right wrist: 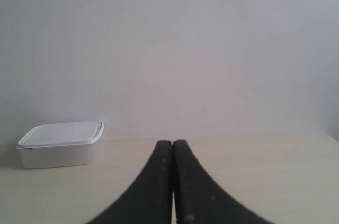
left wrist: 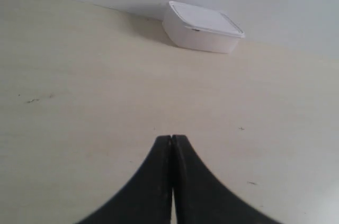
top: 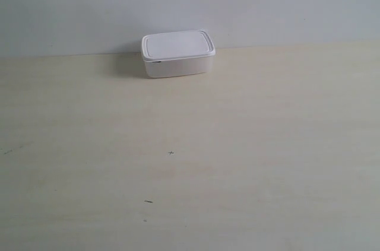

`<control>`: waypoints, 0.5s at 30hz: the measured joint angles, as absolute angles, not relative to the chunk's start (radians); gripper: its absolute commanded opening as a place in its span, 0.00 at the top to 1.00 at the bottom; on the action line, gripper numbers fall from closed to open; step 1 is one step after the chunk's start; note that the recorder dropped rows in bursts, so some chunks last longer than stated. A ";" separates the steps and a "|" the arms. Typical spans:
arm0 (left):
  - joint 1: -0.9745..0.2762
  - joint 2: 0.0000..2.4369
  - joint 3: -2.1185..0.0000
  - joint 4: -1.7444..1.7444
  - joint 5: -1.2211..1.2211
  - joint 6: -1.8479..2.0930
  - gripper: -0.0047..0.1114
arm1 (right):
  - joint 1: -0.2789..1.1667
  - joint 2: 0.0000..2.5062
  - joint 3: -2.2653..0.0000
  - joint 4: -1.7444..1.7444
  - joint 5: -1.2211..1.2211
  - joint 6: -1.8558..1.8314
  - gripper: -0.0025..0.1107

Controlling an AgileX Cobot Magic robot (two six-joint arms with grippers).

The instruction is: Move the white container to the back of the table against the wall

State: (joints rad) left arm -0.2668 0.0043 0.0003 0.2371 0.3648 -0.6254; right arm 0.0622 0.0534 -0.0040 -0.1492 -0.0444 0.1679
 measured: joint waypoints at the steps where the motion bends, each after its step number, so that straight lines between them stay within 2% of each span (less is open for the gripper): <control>1: -0.267 0.004 0.000 0.226 0.372 -0.601 0.96 | 0.062 0.053 -0.004 -0.149 -0.044 0.168 0.98; 15: -0.267 0.004 0.000 0.164 0.374 -0.311 0.96 | 0.062 0.053 -0.004 -0.149 -0.044 0.168 0.98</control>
State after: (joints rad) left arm -0.2668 0.0043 0.0003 0.1636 0.3736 -0.3115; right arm 0.0622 0.0534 -0.0040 -0.1492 -0.0444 0.1679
